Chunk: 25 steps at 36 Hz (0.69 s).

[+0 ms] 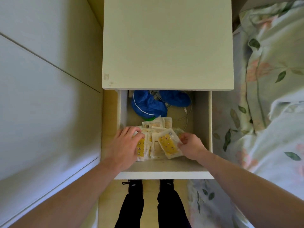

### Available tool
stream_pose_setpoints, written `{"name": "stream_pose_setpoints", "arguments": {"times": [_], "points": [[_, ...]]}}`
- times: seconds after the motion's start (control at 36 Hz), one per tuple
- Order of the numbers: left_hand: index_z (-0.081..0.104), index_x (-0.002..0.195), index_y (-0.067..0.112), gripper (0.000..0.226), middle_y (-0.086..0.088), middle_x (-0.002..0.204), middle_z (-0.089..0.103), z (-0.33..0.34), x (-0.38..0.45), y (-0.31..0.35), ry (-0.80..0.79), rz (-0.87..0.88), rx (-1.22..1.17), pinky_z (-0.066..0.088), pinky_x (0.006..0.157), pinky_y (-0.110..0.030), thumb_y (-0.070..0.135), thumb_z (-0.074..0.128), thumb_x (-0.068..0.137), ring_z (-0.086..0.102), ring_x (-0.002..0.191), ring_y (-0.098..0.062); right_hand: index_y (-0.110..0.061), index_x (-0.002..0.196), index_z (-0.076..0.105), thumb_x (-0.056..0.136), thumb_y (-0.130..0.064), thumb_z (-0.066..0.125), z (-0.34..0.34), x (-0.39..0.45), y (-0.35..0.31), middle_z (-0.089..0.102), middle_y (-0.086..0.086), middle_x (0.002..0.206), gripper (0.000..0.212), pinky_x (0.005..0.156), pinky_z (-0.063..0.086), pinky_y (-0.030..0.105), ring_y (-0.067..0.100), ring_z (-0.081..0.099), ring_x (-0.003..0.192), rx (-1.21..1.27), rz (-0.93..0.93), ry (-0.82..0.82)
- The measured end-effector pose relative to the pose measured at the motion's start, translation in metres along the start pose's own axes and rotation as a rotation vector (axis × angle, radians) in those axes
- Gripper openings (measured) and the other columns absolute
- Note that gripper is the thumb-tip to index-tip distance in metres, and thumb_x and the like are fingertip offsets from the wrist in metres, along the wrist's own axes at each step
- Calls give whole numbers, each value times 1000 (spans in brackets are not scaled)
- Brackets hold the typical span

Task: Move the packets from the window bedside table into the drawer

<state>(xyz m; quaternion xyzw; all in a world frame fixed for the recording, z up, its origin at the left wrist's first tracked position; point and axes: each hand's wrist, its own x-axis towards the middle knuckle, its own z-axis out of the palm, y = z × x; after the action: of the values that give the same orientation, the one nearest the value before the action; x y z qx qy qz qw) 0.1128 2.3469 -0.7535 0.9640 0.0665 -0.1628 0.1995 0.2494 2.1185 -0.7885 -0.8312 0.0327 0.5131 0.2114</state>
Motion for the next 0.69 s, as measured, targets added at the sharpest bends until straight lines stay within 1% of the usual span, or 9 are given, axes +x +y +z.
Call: {"name": "stream_pose_setpoints", "arguments": {"times": [0.11,0.17,0.22,0.33,0.47,0.53,0.56,0.61,0.69], "points": [[66,118,27,52,6,124,54,1,1,3,1,-11,-22,44,103,-40,5,72,71,51,116,-17,-24,96,60,93,-19,64,21,5,-9,65,0,103,8,68,48,24,18,62,95,67,61,-4],[65,118,27,52,5,124,54,1,1,3,4,2,-27,44,104,-40,5,71,72,51,116,-18,-24,92,58,95,-19,61,33,5,-13,60,-4,95,7,66,46,23,17,59,92,46,73,-11],[64,117,27,50,5,125,54,1,1,3,-5,16,-23,42,105,-41,5,70,72,50,117,-19,-25,95,59,96,-23,59,45,4,-14,59,-6,89,2,64,48,22,15,59,85,-36,73,-12],[64,114,28,47,5,126,52,5,2,2,-10,27,-23,42,104,-41,6,71,73,50,119,-20,-26,111,67,91,-34,60,58,-2,-14,69,-3,95,23,70,58,31,17,66,83,-272,25,49],[63,115,29,47,6,128,51,7,5,4,0,16,-31,42,103,-41,7,69,74,49,121,-19,-27,105,65,85,-39,67,41,-8,-9,68,-4,91,24,69,55,30,17,65,81,-396,-29,102],[63,116,29,46,7,128,50,7,6,4,3,16,-30,41,104,-40,8,68,75,48,121,-18,-28,105,64,87,-35,67,30,-7,-5,67,-5,88,20,70,56,30,15,64,77,-399,-46,129],[63,116,29,46,7,128,50,6,6,4,7,16,-33,40,104,-40,7,68,76,48,121,-18,-28,105,65,88,-29,68,25,-4,-3,66,-5,87,17,68,54,28,12,62,75,-393,-46,138],[64,116,28,47,6,128,51,6,7,3,17,14,-44,40,105,-40,6,68,75,48,120,-18,-24,111,66,89,-12,66,17,4,1,63,-5,90,25,67,53,25,9,59,74,-370,-29,163],[65,116,27,48,5,126,52,4,9,2,28,8,-53,40,107,-41,3,68,74,48,119,-18,-18,130,59,87,0,63,10,18,4,61,4,114,47,88,58,36,21,62,97,-359,-1,183]]}}
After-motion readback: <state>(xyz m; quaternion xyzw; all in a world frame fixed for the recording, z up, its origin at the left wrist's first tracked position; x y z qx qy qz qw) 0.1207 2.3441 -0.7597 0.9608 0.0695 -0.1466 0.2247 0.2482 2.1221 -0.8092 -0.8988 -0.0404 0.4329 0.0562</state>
